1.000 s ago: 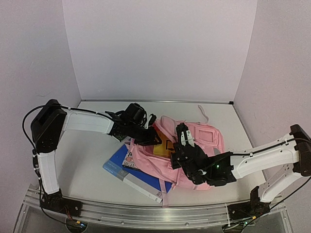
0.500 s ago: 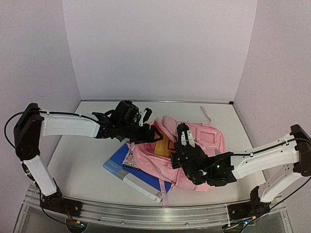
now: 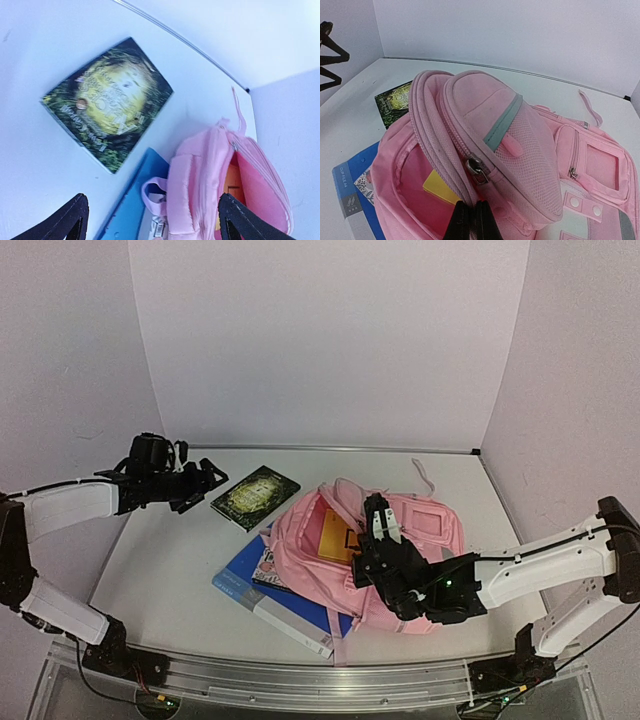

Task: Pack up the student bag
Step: Place the book in the student bag, then pick up the book from the center of the board.

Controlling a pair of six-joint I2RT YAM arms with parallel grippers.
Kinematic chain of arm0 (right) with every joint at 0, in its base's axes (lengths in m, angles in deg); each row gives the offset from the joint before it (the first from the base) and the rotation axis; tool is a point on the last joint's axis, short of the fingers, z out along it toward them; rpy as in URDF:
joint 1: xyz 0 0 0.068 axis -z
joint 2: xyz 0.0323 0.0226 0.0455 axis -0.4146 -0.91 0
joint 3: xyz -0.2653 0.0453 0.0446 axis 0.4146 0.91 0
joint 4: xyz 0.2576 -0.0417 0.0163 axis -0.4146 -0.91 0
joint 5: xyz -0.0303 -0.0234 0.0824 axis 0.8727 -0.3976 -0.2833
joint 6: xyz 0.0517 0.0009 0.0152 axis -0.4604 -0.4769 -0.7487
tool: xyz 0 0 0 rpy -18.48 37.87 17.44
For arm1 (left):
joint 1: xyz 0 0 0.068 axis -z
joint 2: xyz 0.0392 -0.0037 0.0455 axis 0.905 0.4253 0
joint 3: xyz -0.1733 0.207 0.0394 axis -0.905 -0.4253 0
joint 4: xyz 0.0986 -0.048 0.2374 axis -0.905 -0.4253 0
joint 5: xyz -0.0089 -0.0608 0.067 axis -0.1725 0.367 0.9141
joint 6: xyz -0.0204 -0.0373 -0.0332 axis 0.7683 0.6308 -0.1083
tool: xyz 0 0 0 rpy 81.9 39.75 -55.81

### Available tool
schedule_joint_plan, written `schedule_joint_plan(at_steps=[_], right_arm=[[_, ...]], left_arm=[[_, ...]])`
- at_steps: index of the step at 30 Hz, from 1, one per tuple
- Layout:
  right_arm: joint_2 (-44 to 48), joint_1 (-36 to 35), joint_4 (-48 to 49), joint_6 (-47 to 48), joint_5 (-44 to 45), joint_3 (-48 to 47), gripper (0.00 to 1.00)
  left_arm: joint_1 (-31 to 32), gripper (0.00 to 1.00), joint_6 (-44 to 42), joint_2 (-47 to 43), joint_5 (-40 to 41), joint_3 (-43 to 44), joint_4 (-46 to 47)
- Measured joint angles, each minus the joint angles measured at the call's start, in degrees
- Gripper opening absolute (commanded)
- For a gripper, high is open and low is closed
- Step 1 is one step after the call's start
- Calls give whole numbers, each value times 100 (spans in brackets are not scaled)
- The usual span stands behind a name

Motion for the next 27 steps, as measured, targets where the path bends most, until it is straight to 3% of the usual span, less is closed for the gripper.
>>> schedule_joint_plan(at_steps=[4, 5, 8, 15, 21, 27], right_arm=[[0, 0, -2, 26, -62, 0, 4], [0, 0, -2, 50, -99, 0, 11], [0, -1, -5, 99, -311, -22, 48], [0, -11, 115, 56, -768, -823, 90], [-247, 0, 90, -236, -982, -1614, 96], [-1256, 244, -86, -606, -1669, -2691, 95]], left_arm=[[-877, 90, 208, 134, -366, -235, 307], [-1003, 90, 232, 223, -465, -231, 402], [-1350, 90, 197, 662, -806, -63, 497], [-1550, 87, -929, 2576, -1096, 2366, -721], [-1550, 81, -1715, 3915, -1176, 3996, -1592], [-1523, 81, -1936, 4782, -1470, 4347, -1941]])
